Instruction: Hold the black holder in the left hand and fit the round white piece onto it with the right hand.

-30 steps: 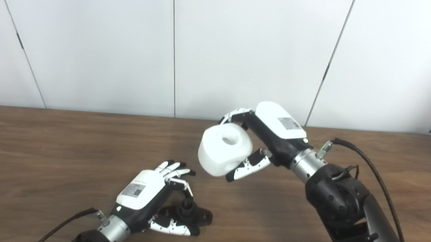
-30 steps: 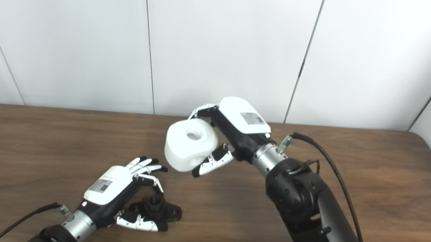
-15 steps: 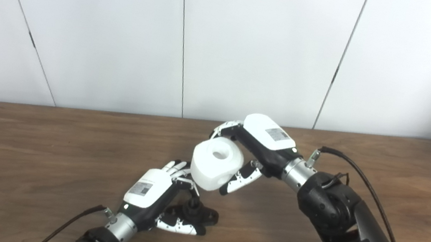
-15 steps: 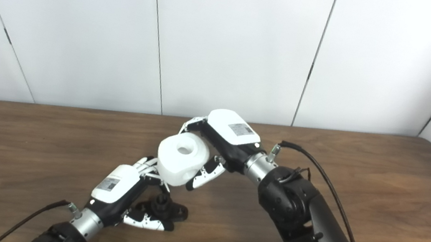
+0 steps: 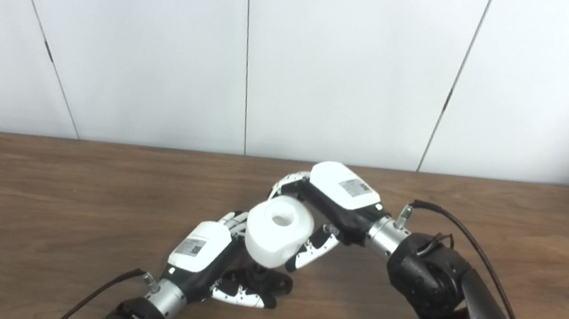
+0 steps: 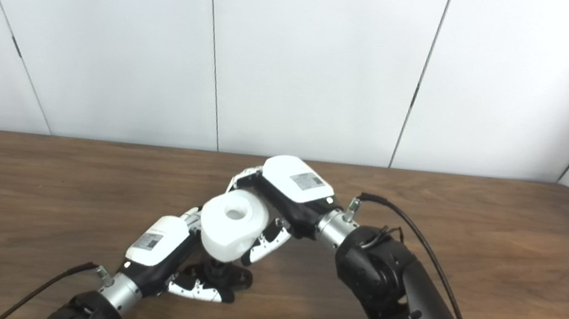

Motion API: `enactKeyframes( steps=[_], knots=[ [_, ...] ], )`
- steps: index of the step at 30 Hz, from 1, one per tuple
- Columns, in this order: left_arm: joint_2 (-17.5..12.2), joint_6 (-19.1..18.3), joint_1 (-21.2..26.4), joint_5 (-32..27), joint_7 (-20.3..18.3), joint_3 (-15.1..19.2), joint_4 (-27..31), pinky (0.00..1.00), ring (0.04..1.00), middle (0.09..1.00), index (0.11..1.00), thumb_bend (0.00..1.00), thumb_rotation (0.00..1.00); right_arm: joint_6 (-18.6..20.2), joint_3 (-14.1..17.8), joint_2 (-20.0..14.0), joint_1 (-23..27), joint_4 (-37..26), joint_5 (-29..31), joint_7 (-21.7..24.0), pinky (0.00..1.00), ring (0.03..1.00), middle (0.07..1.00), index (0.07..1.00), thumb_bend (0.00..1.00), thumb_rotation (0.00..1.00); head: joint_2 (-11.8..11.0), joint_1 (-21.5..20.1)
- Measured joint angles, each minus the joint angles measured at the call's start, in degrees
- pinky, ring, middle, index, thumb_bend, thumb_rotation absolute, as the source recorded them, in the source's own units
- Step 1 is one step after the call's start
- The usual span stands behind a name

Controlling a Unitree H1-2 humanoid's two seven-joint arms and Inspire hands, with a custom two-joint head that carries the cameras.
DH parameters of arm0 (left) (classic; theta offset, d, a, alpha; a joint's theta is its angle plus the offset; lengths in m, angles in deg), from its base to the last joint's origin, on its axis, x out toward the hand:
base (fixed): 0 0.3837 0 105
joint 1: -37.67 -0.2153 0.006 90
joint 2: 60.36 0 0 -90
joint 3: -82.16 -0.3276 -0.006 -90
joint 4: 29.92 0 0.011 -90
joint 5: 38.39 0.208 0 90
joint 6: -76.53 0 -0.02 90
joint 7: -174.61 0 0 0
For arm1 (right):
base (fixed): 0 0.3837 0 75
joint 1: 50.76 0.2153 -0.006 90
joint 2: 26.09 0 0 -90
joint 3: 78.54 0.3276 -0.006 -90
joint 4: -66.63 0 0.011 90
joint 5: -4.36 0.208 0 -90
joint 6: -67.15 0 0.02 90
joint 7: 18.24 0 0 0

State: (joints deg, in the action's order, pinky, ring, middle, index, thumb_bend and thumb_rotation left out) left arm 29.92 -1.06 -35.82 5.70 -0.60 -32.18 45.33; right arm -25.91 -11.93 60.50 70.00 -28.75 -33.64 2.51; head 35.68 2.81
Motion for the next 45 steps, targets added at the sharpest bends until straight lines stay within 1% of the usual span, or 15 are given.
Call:
enactKeyframes(
  steps=[8,23,28,38,45],
  knots=[
    [0.15,-0.51,-0.02,-0.01,-0.1,0.0,0.17,1.0,0.961,0.88,0.484,0.52,0.06,-0.06,-0.77,0.17,-0.59,-0.06,-0.43,1.18,0.63,0.754,0.72,0.481,0.52,0.14,0.35,0.26],
    [0.52,-2.06,-0.2,-0.01,-0.04,-0.24,0.7,0.98,0.955,0.878,0.484,0.52,0.06,-1.33,-2.55,1.18,-1.31,0.92,-1.77,2.0,0.64,0.759,0.725,0.481,0.52,0.14,1.14,0.88],
    [0.55,-2.29,-0.21,-0.01,0.1,-0.38,0.72,0.97,0.953,0.876,0.484,0.52,0.06,-2.24,-2.73,1.48,-1.28,1.35,-2.42,1.66,0.64,0.761,0.725,0.481,0.52,0.14,1.41,0.97],
    [0.62,-2.82,-0.44,-0.04,0.17,-0.43,1.04,1.0,0.96,0.879,0.484,0.52,0.05,-2.26,-2.9,1.64,-0.99,1.7,-2.7,1.64,0.65,0.769,0.73,0.482,0.52,0.14,1.94,1.06],
    [0.62,-3.09,-0.62,-0.05,0.21,-0.41,1.37,0.99,0.955,0.877,0.483,0.52,0.06,-2.47,-2.9,1.63,-0.84,1.89,-2.64,1.68,0.65,0.767,0.728,0.482,0.52,0.14,2.37,0.97]
  ],
)
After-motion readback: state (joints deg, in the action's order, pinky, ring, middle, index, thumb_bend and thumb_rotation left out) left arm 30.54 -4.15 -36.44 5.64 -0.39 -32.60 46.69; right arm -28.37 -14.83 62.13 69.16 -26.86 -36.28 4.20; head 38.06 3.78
